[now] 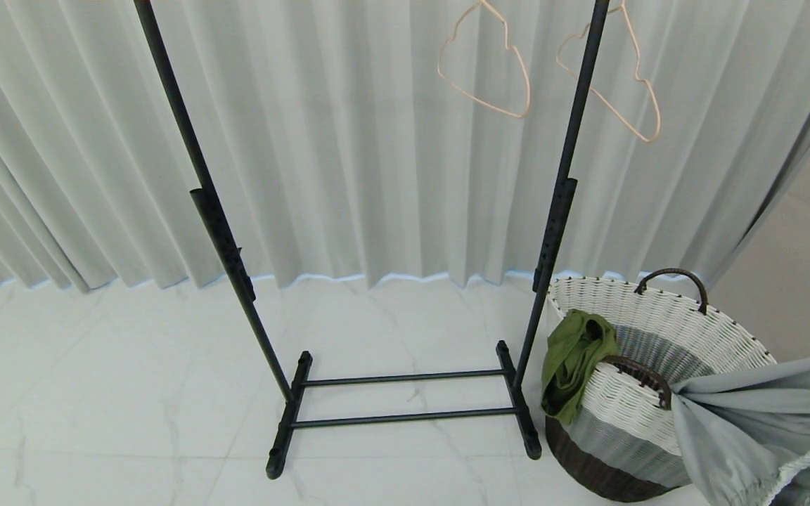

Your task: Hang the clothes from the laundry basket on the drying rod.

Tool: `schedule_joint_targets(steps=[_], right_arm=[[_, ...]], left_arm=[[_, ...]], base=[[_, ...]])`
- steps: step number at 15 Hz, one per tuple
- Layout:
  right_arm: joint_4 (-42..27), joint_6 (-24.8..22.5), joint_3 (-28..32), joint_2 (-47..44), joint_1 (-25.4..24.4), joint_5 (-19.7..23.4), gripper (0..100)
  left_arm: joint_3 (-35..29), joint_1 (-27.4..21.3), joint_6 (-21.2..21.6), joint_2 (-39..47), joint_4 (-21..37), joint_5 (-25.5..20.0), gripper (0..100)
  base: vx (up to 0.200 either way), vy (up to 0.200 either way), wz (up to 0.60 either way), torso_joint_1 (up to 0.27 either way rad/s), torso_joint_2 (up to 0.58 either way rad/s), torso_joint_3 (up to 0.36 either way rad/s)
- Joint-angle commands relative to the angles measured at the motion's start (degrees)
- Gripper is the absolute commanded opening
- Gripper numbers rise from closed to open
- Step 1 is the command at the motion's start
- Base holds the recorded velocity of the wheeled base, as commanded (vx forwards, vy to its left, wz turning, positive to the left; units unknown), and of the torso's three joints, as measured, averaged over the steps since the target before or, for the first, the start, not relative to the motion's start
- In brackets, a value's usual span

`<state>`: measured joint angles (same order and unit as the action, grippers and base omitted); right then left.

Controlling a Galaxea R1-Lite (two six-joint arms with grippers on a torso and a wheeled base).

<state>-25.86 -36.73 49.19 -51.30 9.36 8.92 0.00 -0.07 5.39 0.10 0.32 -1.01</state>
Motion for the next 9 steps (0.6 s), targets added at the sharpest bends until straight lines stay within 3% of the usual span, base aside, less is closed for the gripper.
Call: schedule_joint_targets(steps=[1,3,4,5,9], right_arm=[[-0.9,1.5,2.1,0.0,-1.9,0.0,0],[-3.5,3.5,7.0,-0.5,-2.7,0.1,0],[-5.5,4.5,10.2,-1.1,-3.3,0.3,0],[-7.5,5.7,13.3,-2.0,-4.5,0.3,0],[-16.1,9.8,25.3,-4.0,-11.7,0.3,0]], left_arm=[[0.0,0.0,0.0,-0.1,-0.1,0.0,100],[-3.5,-0.5,-1.0,1.1,-1.5,-1.5,100],[-9.8,-2.1,-5.1,6.8,-1.9,-4.0,100],[-15.9,-2.8,-6.4,12.8,-2.0,-4.4,100],[-33.5,-6.5,-6.2,38.8,-2.1,-9.1,100]], base=[[0.000,0.000,0.00,0.000,0.00,0.000],[0.000,0.000,0.00,0.000,0.00,0.000],[0.000,0.000,0.00,0.000,0.00,0.000],[0.000,0.000,0.00,0.000,0.00,0.000],[0.000,0.000,0.00,0.000,0.00,0.000]])
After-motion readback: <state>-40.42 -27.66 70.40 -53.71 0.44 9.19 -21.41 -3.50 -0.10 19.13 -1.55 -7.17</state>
